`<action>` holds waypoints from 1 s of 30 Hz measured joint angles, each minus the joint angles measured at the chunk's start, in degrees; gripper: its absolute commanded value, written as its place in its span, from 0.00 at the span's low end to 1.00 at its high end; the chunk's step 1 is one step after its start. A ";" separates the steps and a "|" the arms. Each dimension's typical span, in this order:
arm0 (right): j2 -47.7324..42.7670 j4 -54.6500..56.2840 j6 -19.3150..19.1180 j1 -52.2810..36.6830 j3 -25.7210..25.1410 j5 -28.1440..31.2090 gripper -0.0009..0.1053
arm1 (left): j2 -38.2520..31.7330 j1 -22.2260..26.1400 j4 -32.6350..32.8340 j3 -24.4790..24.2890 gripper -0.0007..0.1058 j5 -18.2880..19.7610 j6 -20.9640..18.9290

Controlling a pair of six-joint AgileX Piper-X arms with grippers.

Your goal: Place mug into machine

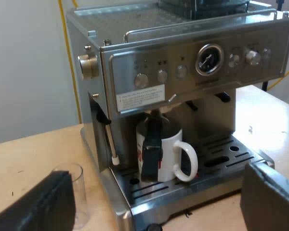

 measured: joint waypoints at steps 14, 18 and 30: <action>-15.01 12.13 0.00 0.00 -0.14 0.00 0.99 | -2.56 0.00 11.19 -0.15 0.68 0.76 0.00; -15.66 18.83 0.00 0.00 -0.90 0.00 0.99 | -2.56 0.00 15.47 -0.28 0.68 1.05 0.00; -15.66 20.08 -0.39 0.00 0.27 -1.57 0.99 | -2.56 0.00 19.68 -0.29 0.68 1.94 0.20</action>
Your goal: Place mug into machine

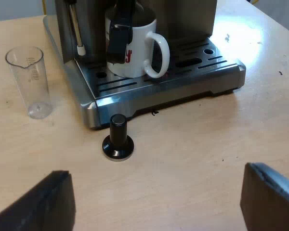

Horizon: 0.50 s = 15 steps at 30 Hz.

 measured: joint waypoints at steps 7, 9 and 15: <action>0.00 -8.60 0.00 0.00 6.64 -4.03 0.99 | 0.00 0.00 -0.42 0.00 0.68 -1.37 0.94; 0.00 -10.97 0.00 0.00 8.54 -5.55 0.99 | 0.00 0.00 -1.41 0.39 0.68 -2.00 1.06; 0.10 -17.74 0.00 0.00 14.01 -7.01 0.99 | 0.00 0.00 -8.17 3.93 0.68 -3.00 1.04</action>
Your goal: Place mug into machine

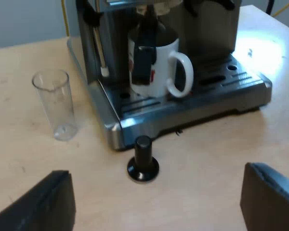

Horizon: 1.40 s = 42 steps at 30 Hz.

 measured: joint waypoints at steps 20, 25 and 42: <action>0.00 -3.61 0.00 0.00 12.75 -0.33 0.99 | 0.09 0.00 -6.12 10.22 0.68 -11.15 0.00; 0.07 -3.71 0.00 0.00 14.75 -0.36 0.99 | 0.10 0.00 -6.52 10.18 0.68 -11.15 0.00; 0.07 -3.73 0.00 0.00 14.74 -0.36 0.99 | 0.10 0.00 -6.52 10.18 0.68 -11.15 0.00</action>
